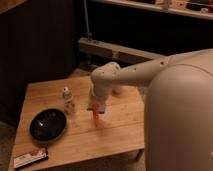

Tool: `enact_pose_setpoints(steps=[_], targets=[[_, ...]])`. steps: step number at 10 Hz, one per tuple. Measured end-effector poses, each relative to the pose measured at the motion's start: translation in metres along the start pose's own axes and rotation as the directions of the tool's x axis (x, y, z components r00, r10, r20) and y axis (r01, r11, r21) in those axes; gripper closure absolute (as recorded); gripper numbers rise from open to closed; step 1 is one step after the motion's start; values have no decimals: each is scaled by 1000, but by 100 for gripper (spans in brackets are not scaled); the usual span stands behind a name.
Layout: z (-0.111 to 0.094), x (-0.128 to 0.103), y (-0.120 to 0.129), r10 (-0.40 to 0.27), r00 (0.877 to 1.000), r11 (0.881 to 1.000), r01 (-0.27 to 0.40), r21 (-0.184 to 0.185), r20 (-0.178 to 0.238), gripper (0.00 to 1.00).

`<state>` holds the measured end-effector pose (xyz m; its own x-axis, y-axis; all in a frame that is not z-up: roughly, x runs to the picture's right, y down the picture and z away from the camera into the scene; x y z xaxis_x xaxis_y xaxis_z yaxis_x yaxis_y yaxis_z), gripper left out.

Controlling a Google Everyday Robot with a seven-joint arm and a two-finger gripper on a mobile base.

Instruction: Place the pepper in the ceramic bowl

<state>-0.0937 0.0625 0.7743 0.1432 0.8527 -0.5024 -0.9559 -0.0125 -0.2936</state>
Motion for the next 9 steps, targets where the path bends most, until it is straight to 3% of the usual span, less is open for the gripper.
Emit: enact_pose_setpoints(steps=[1,2,3,5,6,9], targets=[[-2,-6,26,-80,997,997,80,-9,-4,64],[-7,-8,65,-194,981,981,194,-29,-8,64],[-10,-5,94,-267,964,963,267,-46,-11,64],[-20,6,139,-389,921,919,387,-72,-14,64],[-29,16,164,-460,888,886,457,-80,-19,64],[-42,31,181,-569,821,821,564,-93,-51,64]])
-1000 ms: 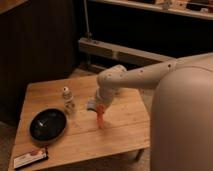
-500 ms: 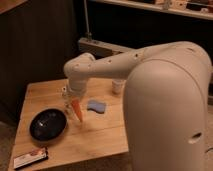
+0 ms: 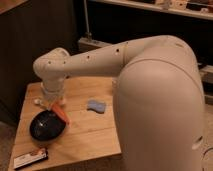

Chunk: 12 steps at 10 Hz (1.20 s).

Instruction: Place the pepper in the ceramic bowl

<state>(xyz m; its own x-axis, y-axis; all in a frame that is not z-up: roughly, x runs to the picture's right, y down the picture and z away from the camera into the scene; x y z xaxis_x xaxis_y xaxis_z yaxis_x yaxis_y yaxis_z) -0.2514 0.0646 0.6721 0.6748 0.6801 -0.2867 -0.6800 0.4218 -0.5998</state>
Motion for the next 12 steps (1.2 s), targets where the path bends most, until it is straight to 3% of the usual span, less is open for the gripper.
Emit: enact_pose_setpoints(steps=[6,8,12], targets=[[43,-10,-16,-5,999,1000,4,-13,-42,64],[50,-27,-10,-28,999,999,27,-48,-33,63],[57,-49,1,-63,997,991,59,-122,-37,27]])
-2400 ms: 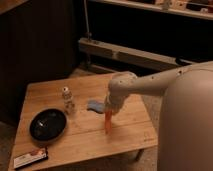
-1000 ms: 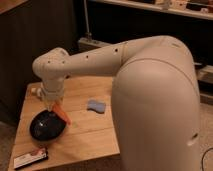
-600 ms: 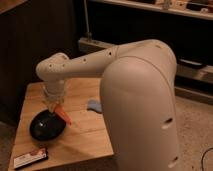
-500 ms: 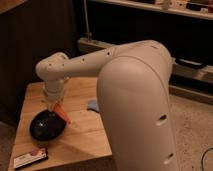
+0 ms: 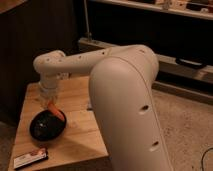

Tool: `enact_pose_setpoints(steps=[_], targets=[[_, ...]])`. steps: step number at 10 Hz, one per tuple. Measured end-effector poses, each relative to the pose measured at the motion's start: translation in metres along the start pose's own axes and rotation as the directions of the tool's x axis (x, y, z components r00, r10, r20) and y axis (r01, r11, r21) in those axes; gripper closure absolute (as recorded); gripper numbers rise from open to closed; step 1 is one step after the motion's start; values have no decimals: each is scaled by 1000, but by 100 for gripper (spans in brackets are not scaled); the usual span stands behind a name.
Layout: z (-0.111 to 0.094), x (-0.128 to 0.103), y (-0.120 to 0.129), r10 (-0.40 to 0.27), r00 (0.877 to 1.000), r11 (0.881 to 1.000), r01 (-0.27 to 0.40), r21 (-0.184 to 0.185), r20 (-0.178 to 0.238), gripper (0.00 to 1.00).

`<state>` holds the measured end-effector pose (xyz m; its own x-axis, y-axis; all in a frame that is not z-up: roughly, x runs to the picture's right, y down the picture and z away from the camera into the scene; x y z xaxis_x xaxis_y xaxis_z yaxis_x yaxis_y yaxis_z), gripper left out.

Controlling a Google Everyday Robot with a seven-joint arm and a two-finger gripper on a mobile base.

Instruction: Place the pepper in the ceramic bowl

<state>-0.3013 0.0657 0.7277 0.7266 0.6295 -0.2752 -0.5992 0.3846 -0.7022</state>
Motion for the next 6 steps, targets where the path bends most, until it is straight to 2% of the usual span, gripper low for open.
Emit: enact_pose_setpoints(steps=[1,5,6], targets=[[3,-5,6,-14,1000,1000,14,-17,-8,20],[8,-11,17,-41,999,995,38,-95,-33,20],[7,-10,16,-40,999,995,37,-94,-34,20]])
